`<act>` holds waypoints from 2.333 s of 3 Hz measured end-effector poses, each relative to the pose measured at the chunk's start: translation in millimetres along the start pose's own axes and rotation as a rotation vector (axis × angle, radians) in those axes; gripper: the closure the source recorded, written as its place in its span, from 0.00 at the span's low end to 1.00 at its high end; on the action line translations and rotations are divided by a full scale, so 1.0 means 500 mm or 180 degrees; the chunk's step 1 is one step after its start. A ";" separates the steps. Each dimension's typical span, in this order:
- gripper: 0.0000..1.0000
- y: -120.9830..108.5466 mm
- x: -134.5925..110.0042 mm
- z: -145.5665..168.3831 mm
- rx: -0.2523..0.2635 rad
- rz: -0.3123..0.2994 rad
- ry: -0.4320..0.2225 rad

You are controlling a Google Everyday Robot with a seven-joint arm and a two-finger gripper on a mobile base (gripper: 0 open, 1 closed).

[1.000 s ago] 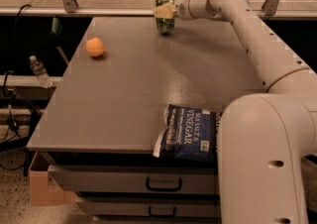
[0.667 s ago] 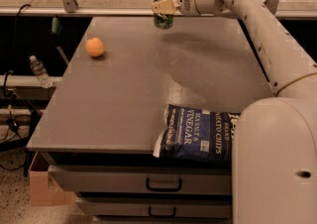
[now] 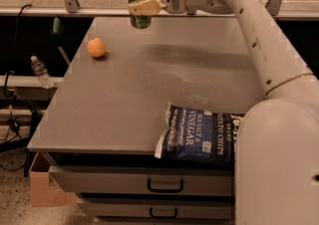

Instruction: Move green can near orange

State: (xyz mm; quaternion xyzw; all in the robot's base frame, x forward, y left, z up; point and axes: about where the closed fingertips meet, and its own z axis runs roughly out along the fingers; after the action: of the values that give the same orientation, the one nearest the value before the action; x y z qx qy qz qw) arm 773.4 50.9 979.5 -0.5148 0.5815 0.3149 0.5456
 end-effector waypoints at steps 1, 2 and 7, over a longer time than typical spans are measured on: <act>1.00 0.053 -0.024 0.050 -0.0346 -0.0295 -0.0065; 1.00 0.083 -0.017 0.101 -0.0592 -0.0445 -0.0020; 0.87 0.113 0.088 0.170 -0.0834 -0.0307 0.0473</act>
Offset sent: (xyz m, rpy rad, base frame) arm -0.0237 0.0829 -0.0209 -0.1115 -0.1087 0.2943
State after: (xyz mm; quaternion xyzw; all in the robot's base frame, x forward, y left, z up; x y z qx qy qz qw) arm 751.7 133.8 908.9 -0.6308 0.5489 0.3225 0.4437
